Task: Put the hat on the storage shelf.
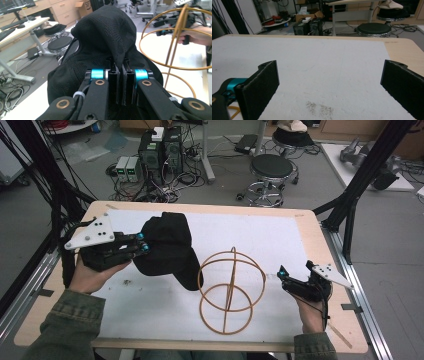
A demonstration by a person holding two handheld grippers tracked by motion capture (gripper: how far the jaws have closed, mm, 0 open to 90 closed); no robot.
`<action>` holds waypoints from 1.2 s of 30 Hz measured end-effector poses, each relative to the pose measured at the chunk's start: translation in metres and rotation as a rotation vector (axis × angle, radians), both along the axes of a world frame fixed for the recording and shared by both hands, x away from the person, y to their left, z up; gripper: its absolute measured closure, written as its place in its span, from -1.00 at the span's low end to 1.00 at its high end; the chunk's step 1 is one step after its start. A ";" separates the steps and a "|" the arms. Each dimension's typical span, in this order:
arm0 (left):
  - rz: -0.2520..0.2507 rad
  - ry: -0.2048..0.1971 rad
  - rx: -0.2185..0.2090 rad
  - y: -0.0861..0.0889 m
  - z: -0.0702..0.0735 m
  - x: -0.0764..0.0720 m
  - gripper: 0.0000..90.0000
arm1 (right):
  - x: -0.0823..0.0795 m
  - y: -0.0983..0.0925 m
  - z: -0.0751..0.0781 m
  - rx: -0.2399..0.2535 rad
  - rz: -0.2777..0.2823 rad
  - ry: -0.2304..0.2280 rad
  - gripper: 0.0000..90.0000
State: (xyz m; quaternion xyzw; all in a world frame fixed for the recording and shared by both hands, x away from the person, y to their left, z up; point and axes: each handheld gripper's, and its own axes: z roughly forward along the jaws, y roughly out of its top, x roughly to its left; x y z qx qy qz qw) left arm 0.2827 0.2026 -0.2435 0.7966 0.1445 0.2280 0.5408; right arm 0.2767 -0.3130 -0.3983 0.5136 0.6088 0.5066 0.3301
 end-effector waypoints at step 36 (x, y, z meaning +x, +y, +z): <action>-0.322 -0.041 0.002 -0.047 0.082 0.005 0.92 | 0.000 -0.006 -0.002 0.015 -0.003 0.004 -0.99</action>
